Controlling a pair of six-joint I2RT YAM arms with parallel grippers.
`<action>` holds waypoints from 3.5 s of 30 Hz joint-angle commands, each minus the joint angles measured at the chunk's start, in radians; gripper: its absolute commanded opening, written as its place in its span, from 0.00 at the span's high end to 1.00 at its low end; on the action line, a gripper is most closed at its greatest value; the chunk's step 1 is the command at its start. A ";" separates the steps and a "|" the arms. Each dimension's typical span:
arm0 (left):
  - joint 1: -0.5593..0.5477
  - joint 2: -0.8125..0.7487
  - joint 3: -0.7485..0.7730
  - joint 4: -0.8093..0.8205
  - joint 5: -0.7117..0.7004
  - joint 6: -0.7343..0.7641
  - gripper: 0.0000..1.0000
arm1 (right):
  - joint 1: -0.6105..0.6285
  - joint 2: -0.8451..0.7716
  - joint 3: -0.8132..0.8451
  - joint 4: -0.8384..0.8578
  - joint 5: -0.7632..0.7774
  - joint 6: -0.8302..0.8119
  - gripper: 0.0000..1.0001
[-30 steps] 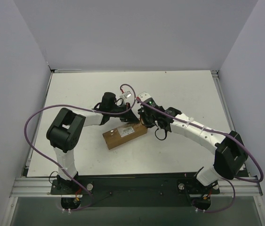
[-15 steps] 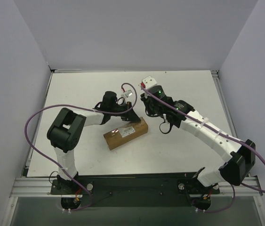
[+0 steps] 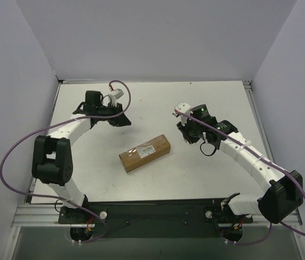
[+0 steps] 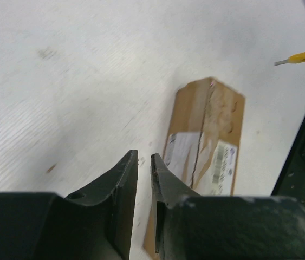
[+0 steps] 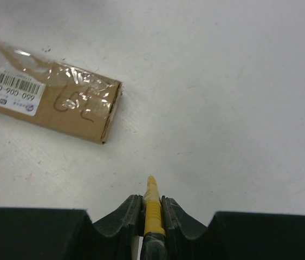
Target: Unpack the express box
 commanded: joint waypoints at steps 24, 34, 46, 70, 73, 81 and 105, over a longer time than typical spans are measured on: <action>-0.004 -0.043 -0.032 -0.746 0.055 0.860 1.00 | 0.014 -0.030 -0.058 0.027 -0.048 -0.038 1.00; -0.231 0.186 0.189 -0.539 0.026 0.599 1.00 | -0.053 -0.086 -0.101 0.051 -0.020 -0.027 1.00; -0.132 0.091 0.131 -0.565 0.072 0.504 0.98 | -0.125 -0.139 -0.078 -0.001 -0.042 0.002 1.00; -0.172 0.416 0.739 -0.731 0.080 0.337 0.43 | 0.025 -0.165 0.123 -0.111 -0.198 -0.062 1.00; -0.192 0.375 0.627 -0.561 0.078 0.290 0.41 | 0.028 -0.172 0.144 -0.180 -0.214 -0.086 1.00; -0.166 0.309 0.480 -0.478 0.035 0.183 0.42 | 0.092 -0.215 -0.058 -0.206 -0.232 -0.125 1.00; -0.219 0.246 0.030 -0.200 0.072 -0.071 0.99 | -0.044 0.082 -0.119 0.208 -0.046 -0.184 1.00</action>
